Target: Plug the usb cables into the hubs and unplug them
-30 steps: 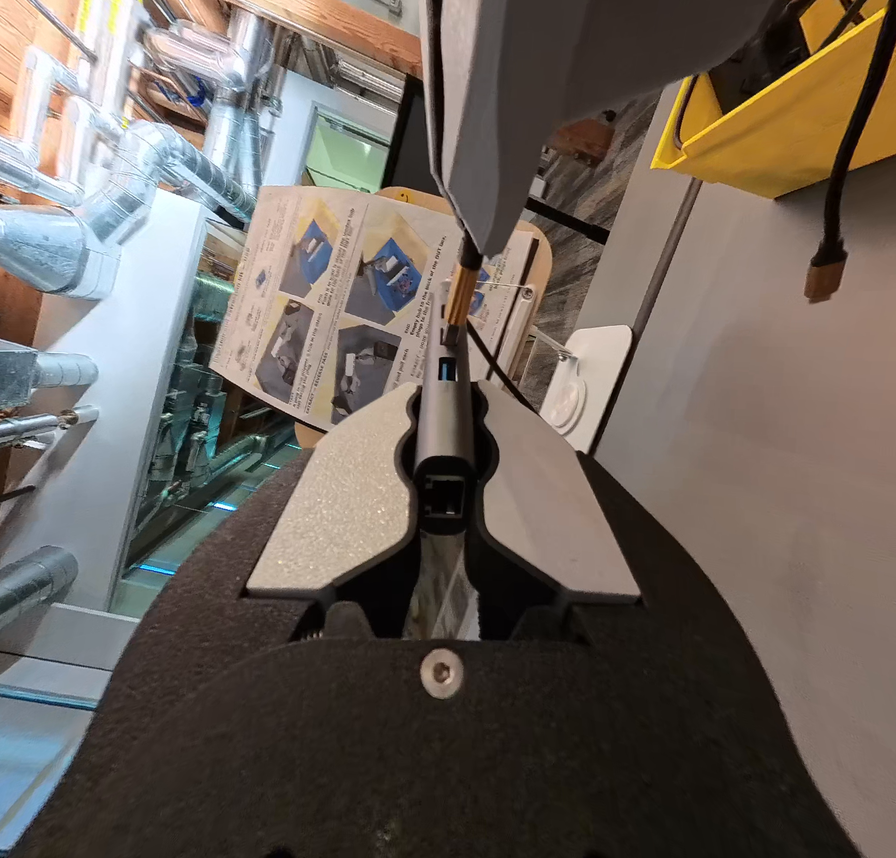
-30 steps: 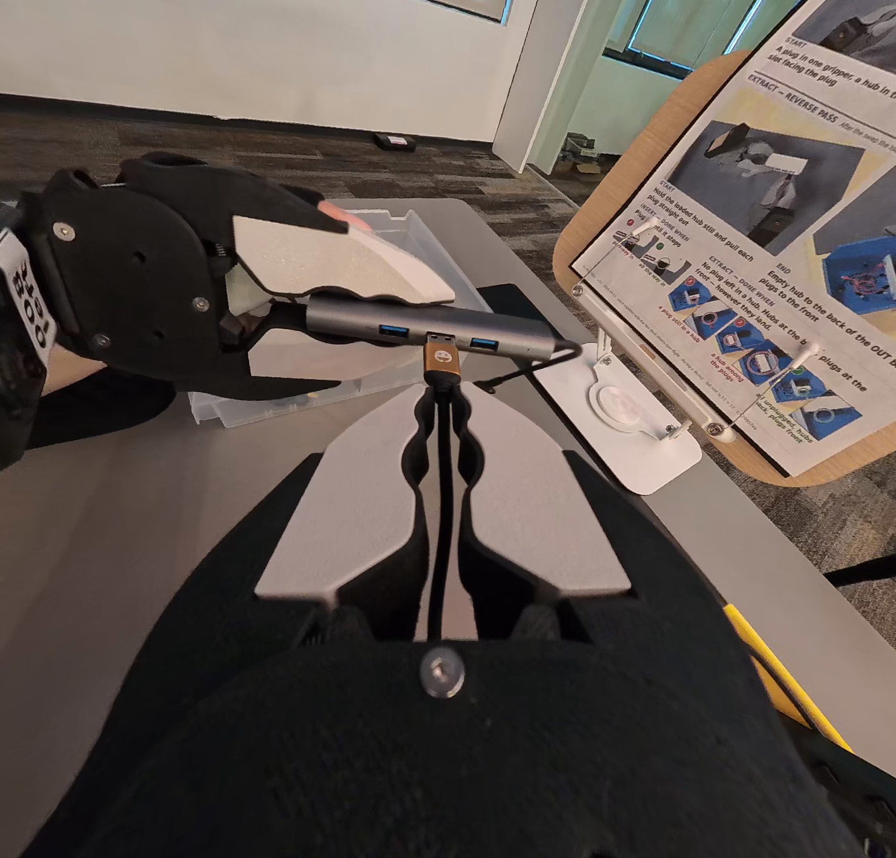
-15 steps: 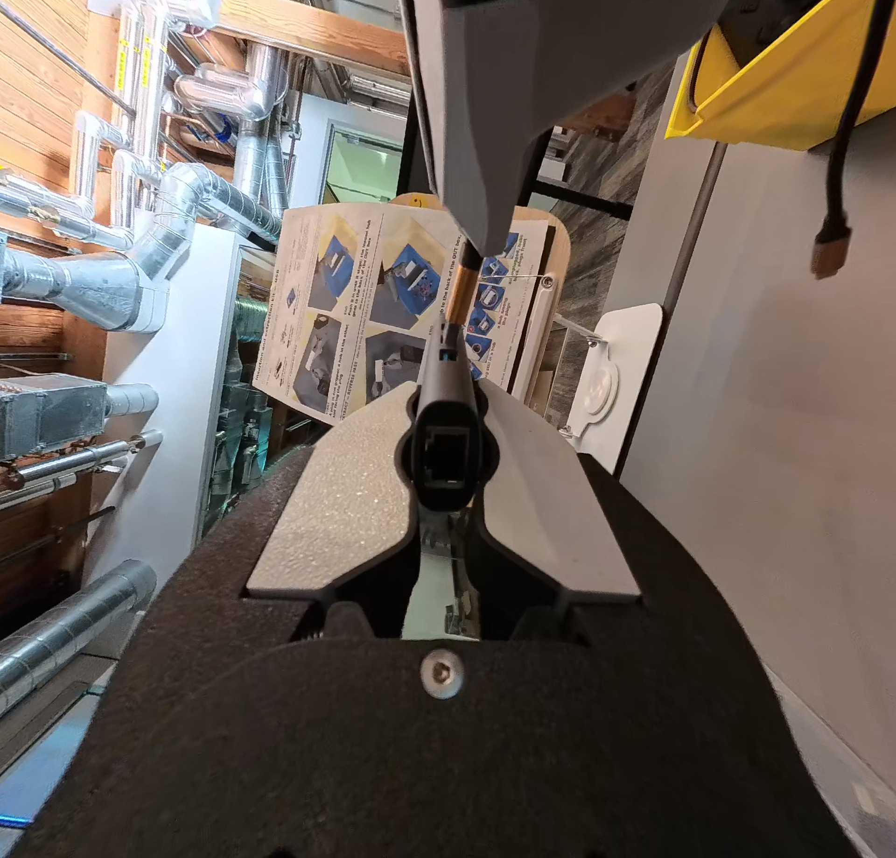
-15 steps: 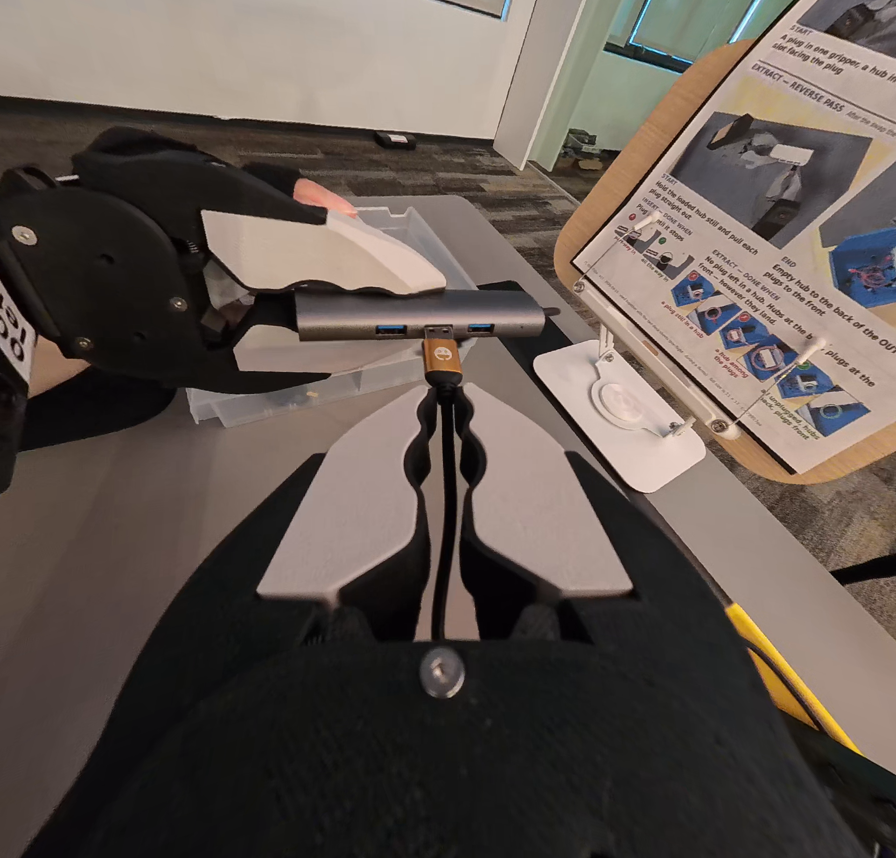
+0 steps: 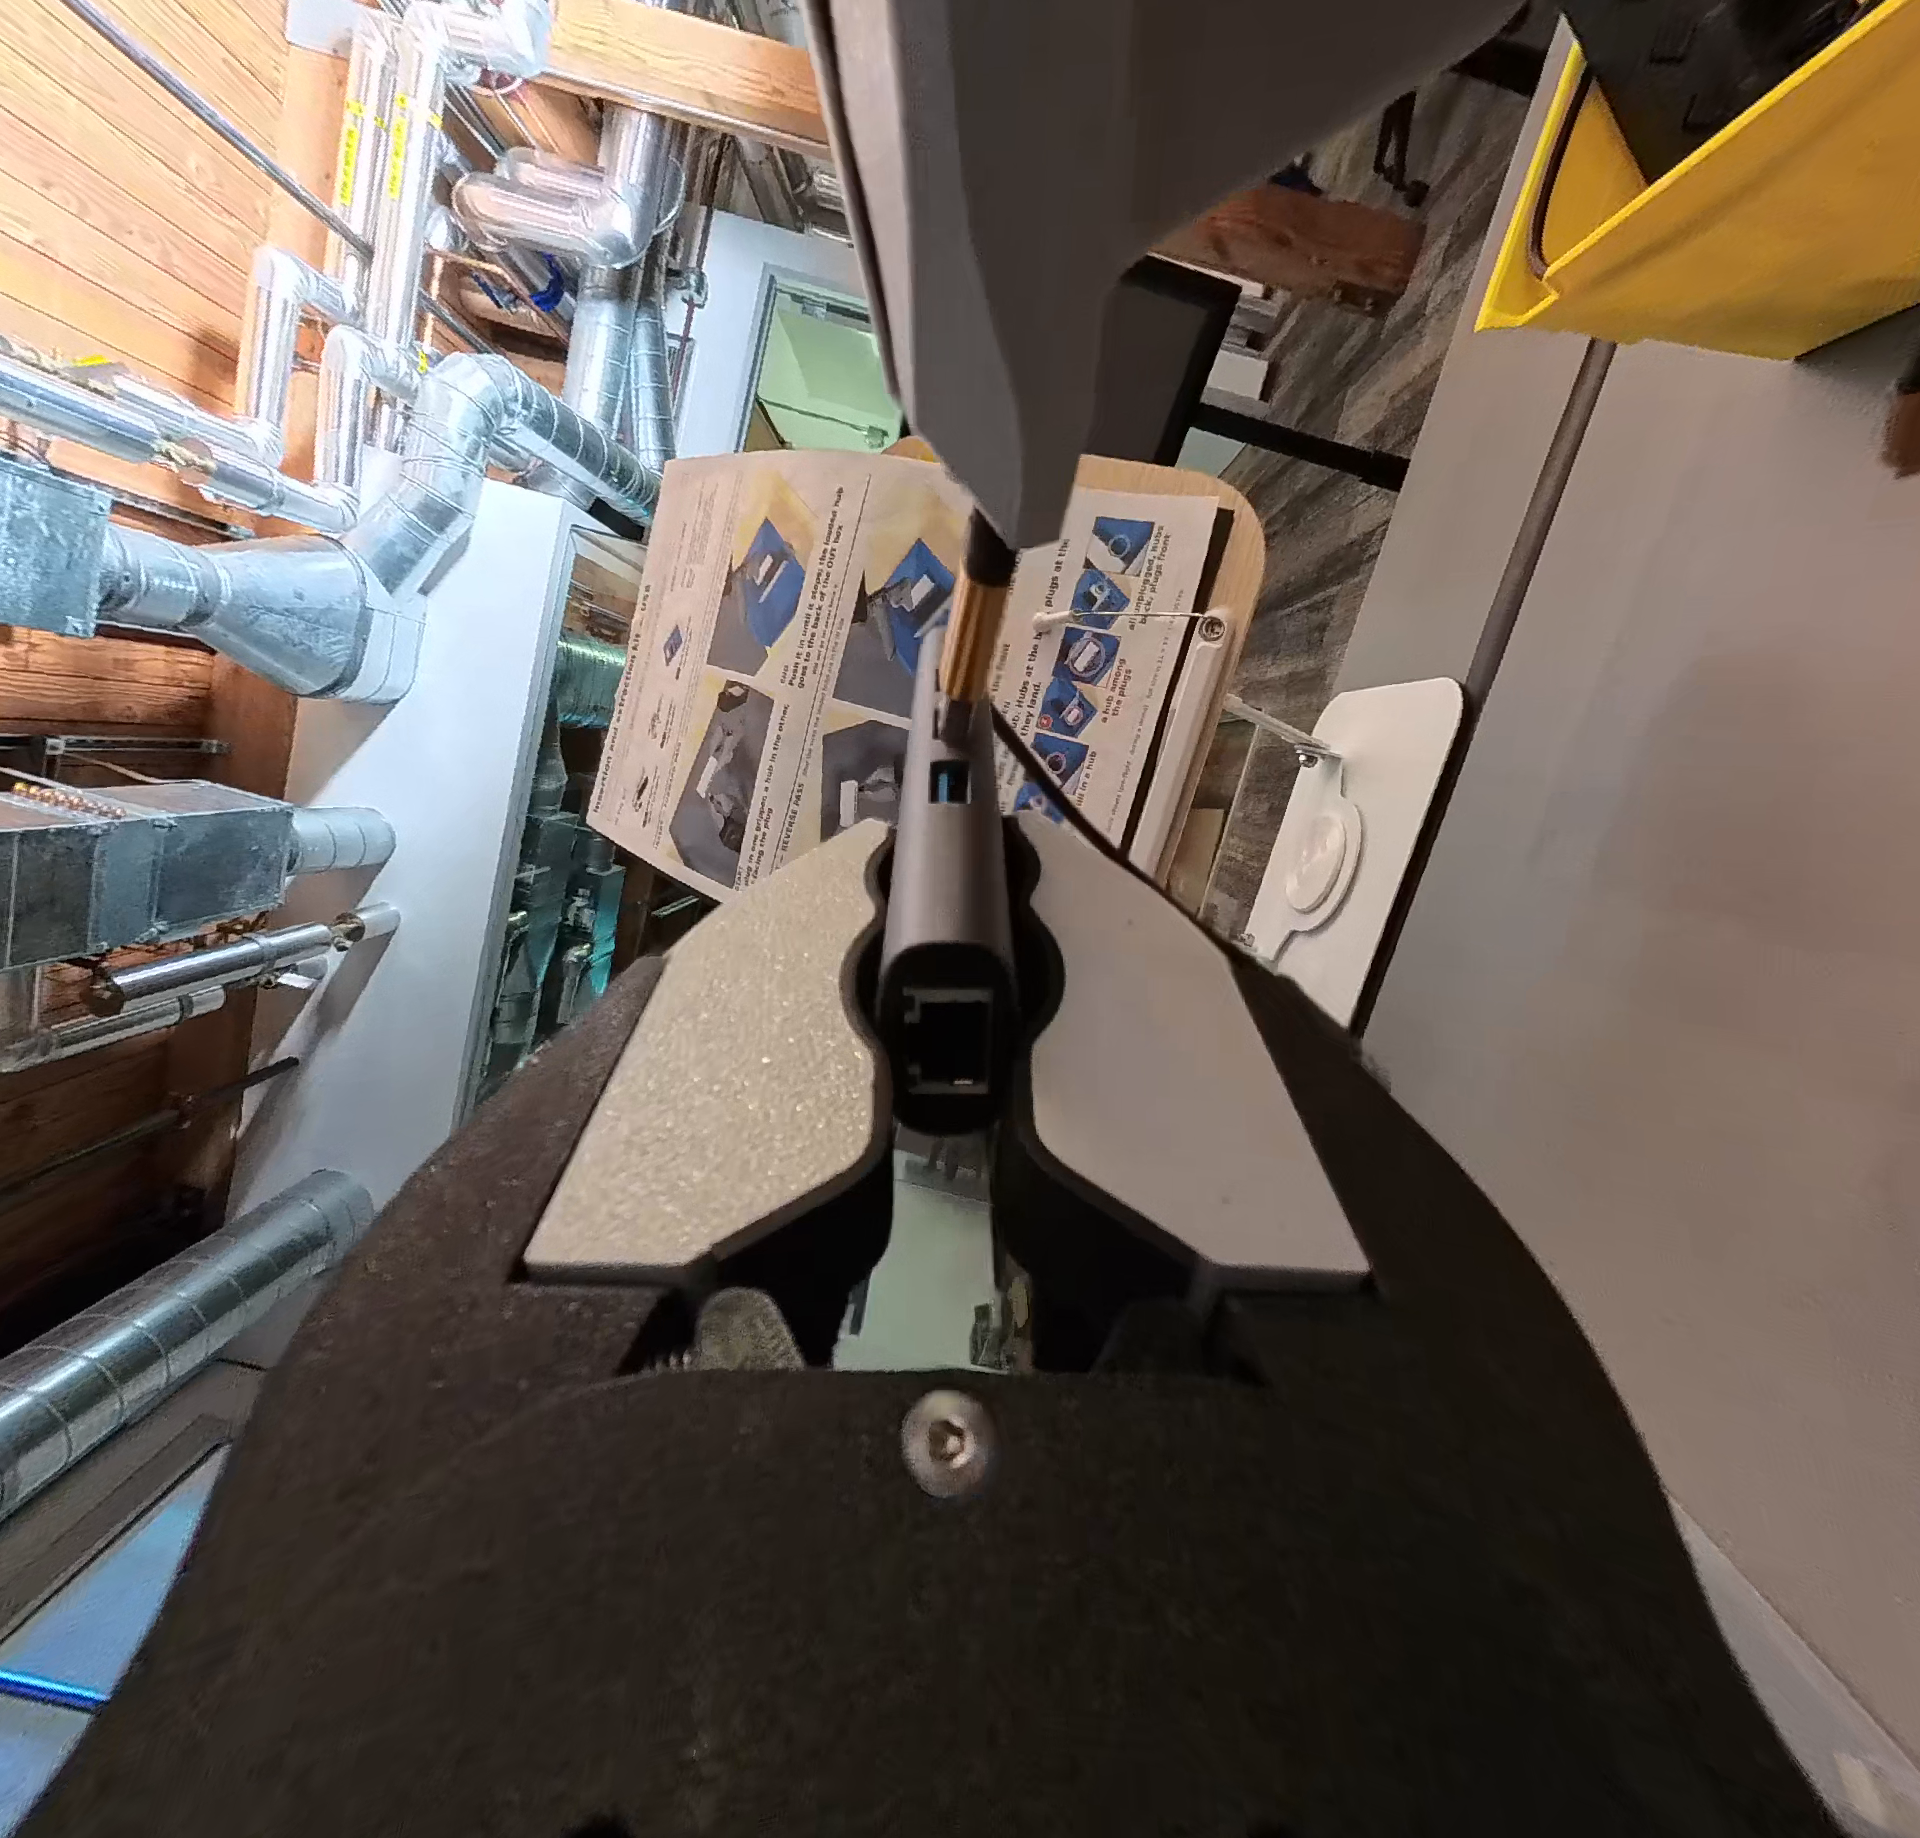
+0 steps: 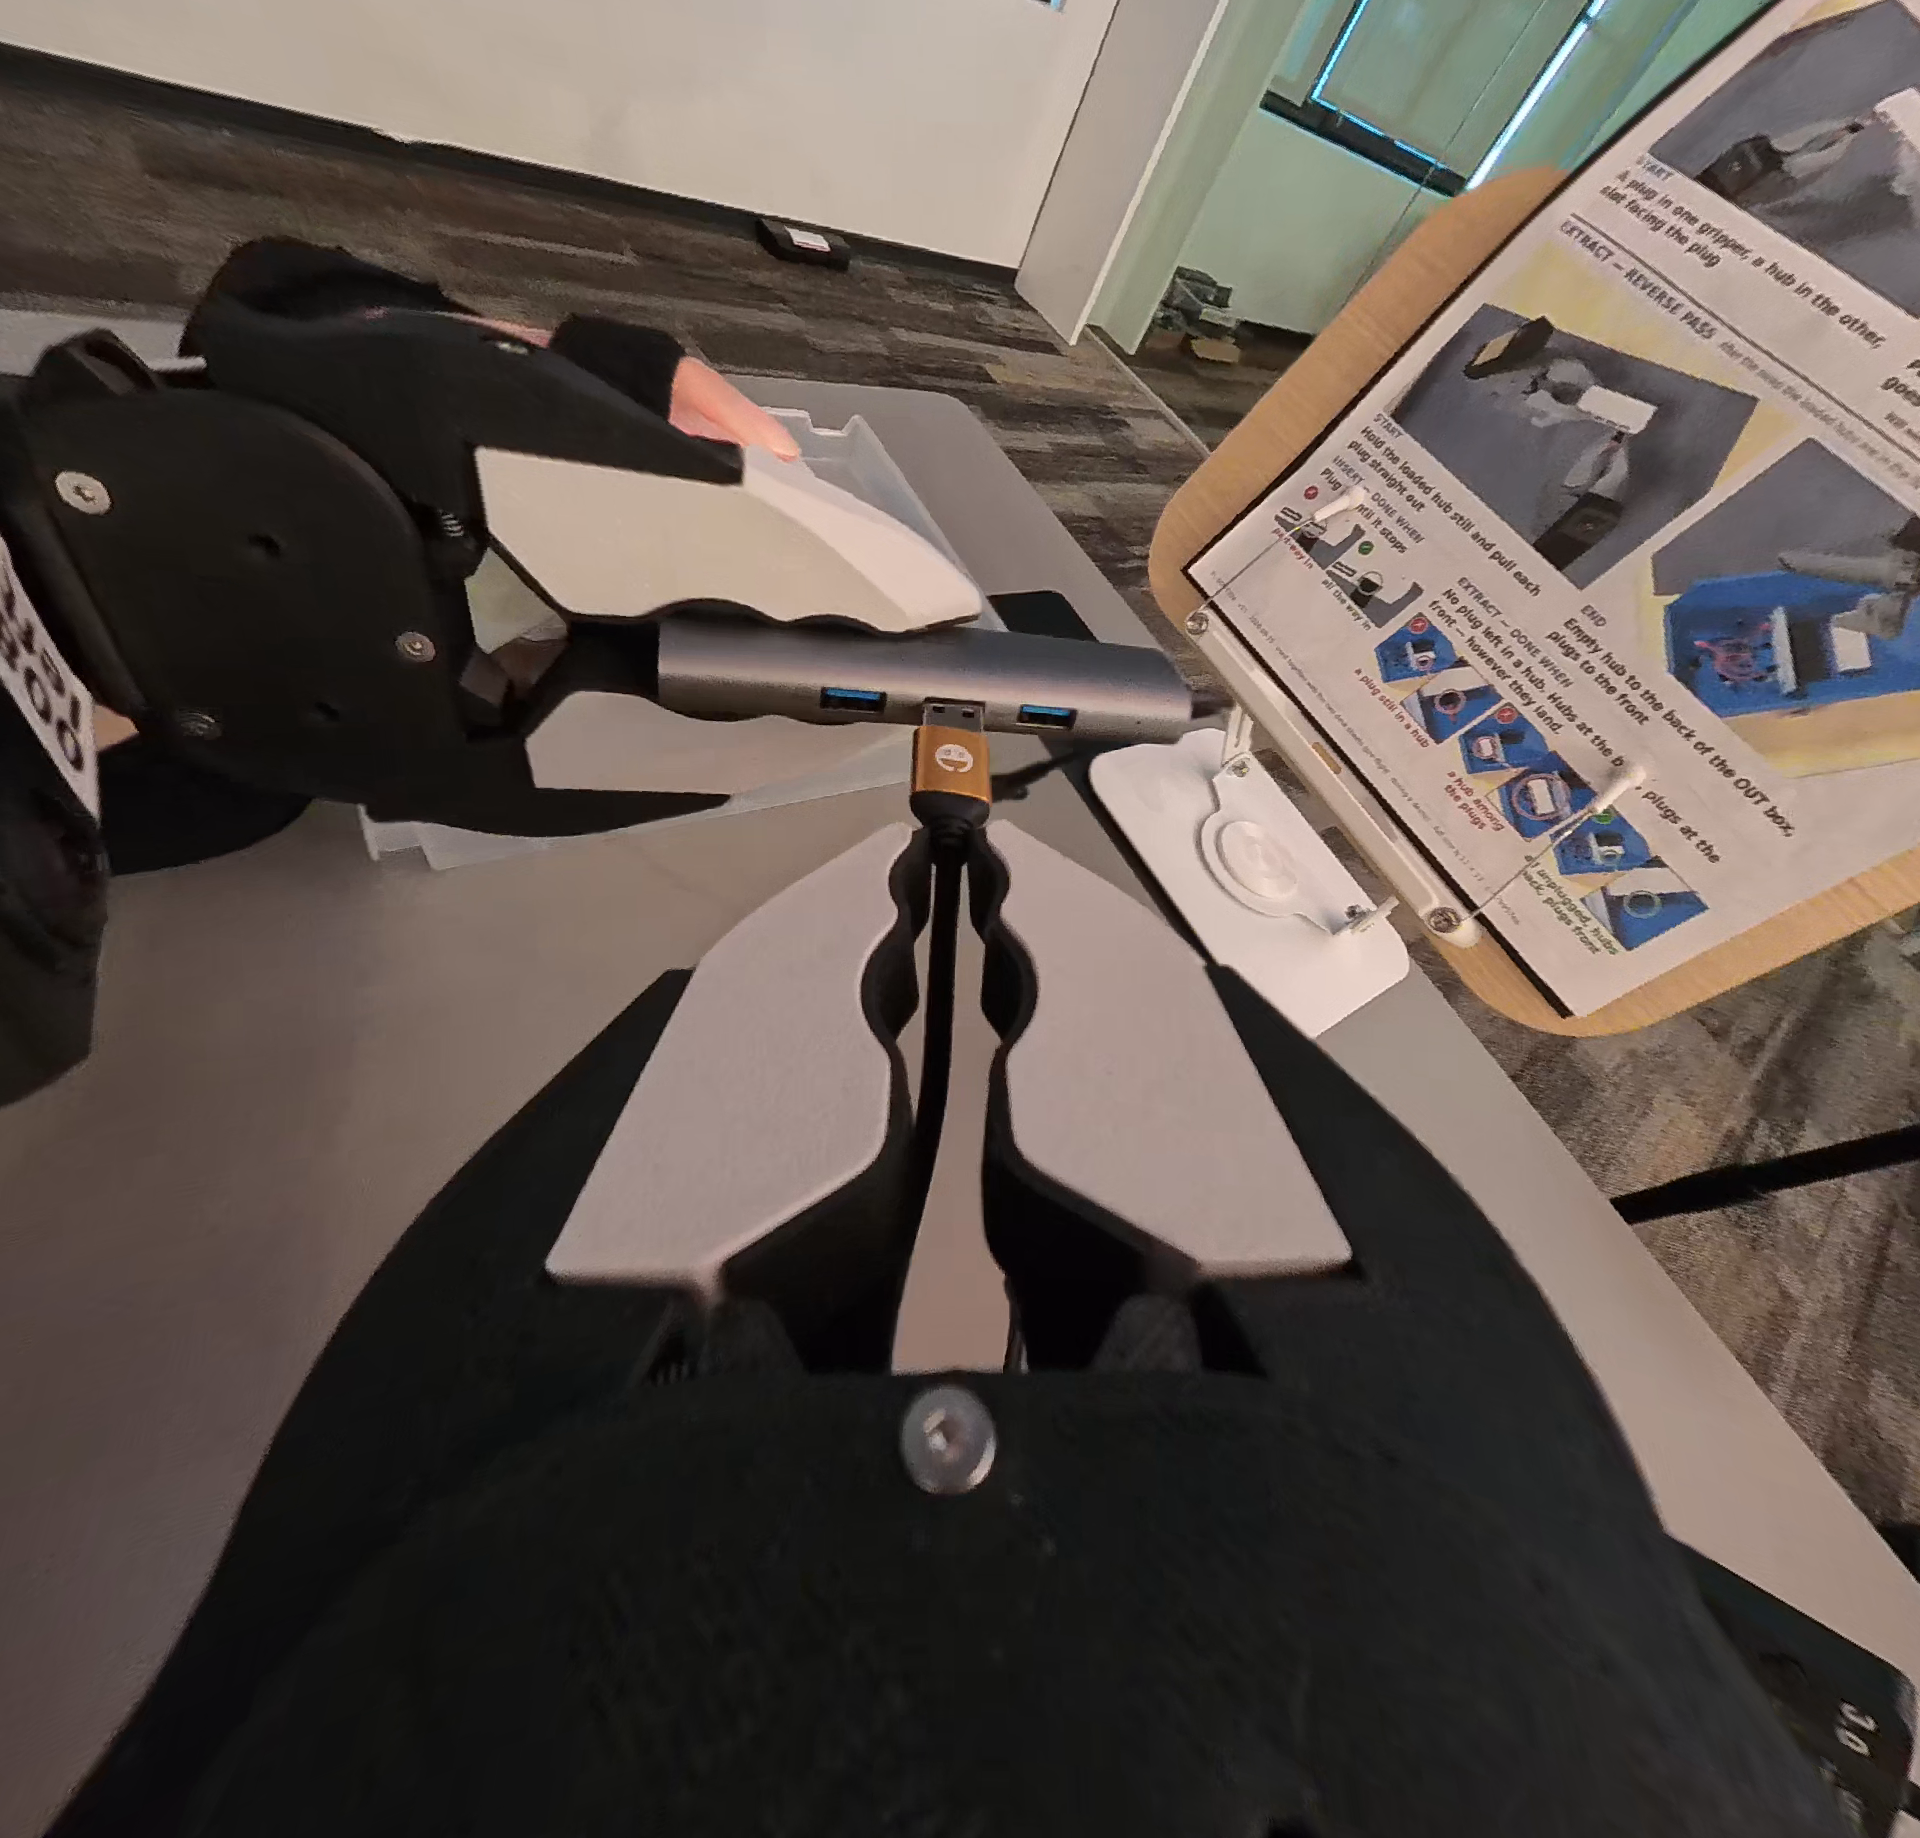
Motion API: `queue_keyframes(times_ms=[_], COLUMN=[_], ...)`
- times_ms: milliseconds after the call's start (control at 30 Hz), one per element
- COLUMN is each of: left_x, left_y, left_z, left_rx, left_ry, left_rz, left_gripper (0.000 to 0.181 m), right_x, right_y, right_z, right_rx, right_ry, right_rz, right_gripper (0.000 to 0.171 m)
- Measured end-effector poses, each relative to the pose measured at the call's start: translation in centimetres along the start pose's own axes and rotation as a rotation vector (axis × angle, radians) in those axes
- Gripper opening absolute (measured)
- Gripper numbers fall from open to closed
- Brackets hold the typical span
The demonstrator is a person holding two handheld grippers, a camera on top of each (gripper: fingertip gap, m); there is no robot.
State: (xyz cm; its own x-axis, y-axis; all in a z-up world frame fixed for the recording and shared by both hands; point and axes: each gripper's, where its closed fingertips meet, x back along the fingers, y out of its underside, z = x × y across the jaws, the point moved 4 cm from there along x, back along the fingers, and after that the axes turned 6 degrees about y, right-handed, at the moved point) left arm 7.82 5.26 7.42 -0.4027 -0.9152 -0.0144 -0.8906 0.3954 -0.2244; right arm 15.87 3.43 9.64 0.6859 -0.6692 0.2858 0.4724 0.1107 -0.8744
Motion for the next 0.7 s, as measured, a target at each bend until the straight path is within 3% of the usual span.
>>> queue_keyframes(times_ms=[267, 700], left_x=[0.5, 1.5], left_y=[-0.7, -1.6], left_z=[-0.4, -0.3], left_rx=[0.002, -0.039], left_ry=[-0.041, -0.053], left_rz=[0.060, 0.140], left_gripper=[0.016, 0.016], right_x=[1.0, 2.4], right_y=[-0.9, -1.2], right_z=[-0.5, -0.8], right_rx=[0.070, 0.054], right_ry=[0.048, -0.031], right_rz=[-0.013, -0.003], right_gripper=[0.008, 0.008])
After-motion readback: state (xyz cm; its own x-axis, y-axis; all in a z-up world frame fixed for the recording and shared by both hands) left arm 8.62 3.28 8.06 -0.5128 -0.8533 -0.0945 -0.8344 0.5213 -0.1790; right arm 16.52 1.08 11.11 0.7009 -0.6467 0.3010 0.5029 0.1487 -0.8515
